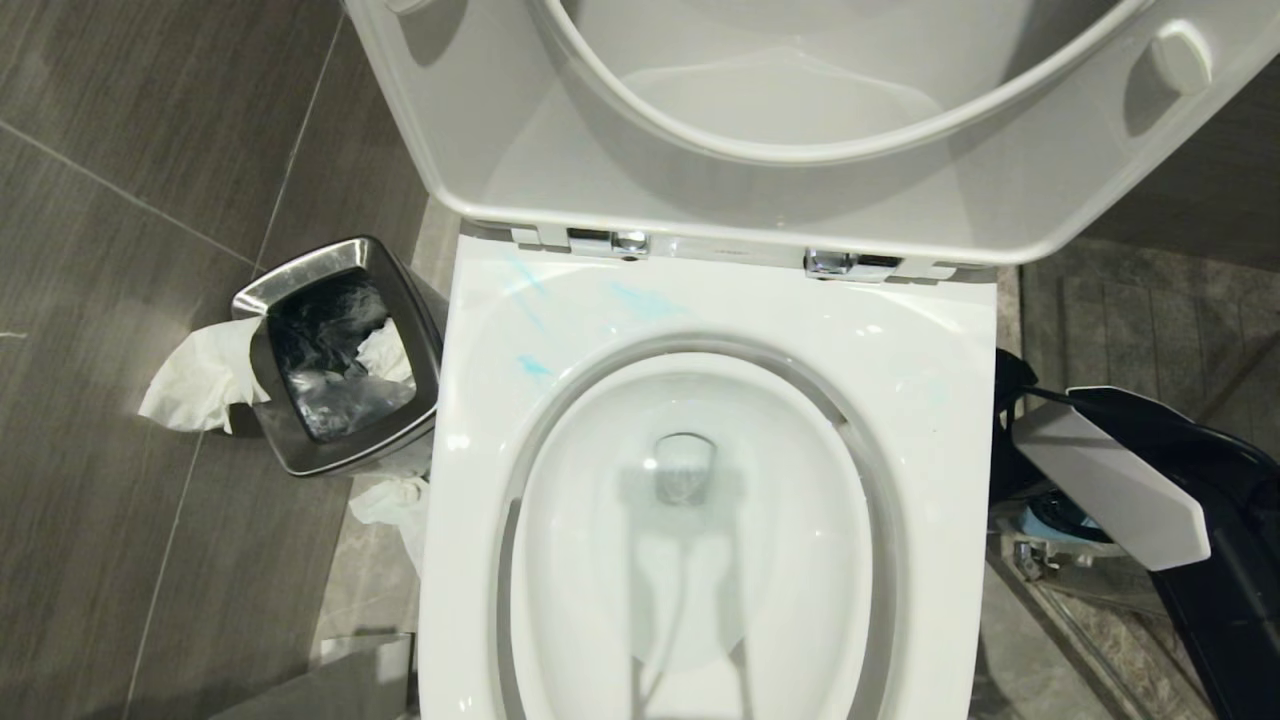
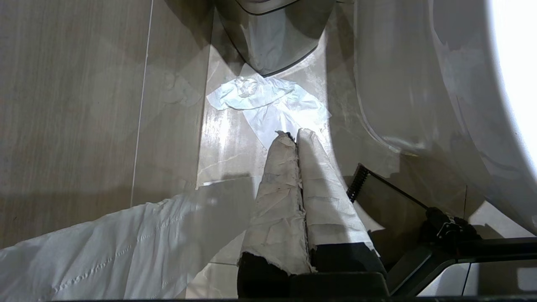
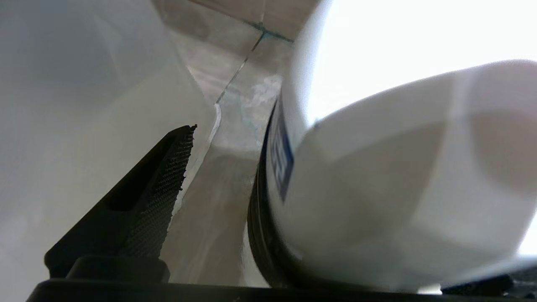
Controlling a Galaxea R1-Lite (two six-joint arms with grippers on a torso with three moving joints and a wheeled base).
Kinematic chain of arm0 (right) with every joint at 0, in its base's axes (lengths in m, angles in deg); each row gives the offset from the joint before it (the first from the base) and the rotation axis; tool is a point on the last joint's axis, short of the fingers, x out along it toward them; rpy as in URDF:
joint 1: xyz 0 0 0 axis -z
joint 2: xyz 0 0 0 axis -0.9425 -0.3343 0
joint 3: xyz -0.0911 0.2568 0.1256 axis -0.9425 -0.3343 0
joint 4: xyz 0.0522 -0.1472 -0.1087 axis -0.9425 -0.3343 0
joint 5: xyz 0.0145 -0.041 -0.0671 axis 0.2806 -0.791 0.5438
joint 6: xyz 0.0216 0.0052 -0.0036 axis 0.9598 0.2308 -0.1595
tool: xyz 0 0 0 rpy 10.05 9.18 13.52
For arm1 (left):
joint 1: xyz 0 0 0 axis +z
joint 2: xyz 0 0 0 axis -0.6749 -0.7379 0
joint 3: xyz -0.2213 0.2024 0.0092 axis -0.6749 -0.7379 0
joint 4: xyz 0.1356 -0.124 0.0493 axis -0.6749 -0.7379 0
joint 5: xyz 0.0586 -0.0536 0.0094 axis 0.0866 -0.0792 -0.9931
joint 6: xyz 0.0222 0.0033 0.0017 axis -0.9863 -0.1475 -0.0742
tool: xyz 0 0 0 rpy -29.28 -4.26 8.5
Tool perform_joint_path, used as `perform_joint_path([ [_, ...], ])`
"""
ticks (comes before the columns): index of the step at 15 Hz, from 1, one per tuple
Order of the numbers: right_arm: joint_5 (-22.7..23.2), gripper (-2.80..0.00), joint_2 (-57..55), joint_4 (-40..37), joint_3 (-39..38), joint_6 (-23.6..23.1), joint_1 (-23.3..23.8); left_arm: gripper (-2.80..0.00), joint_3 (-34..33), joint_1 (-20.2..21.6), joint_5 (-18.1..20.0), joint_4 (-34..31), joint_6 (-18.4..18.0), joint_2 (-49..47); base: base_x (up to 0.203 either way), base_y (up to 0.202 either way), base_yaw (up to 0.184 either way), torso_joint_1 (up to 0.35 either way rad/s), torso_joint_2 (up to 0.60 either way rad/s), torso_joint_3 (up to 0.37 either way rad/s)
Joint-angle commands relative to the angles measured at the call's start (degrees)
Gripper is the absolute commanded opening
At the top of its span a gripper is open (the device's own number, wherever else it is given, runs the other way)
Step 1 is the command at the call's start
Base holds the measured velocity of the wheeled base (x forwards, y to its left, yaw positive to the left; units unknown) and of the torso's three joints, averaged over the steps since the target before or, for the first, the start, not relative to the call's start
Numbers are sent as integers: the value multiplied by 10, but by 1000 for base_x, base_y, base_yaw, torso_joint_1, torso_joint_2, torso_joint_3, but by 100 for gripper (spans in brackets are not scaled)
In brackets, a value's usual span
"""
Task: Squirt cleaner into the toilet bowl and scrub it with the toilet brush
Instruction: Pour in the cleaning agent
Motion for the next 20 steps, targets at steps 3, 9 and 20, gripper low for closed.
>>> perform_joint_path([
  [3, -1, 0, 4, 5, -18, -2, 0, -280, 0, 0, 1, 0, 0, -1, 0, 0, 0, 0, 0, 0],
  [9, 0, 0, -22, 5, 9, -2, 1, -280, 0, 0, 0, 0, 0, -1, 0, 0, 0, 0, 0, 0],
  [20, 0, 0, -32, 5, 50, -13, 2, -280, 0, 0, 0, 0, 0, -1, 0, 0, 0, 0, 0, 0],
])
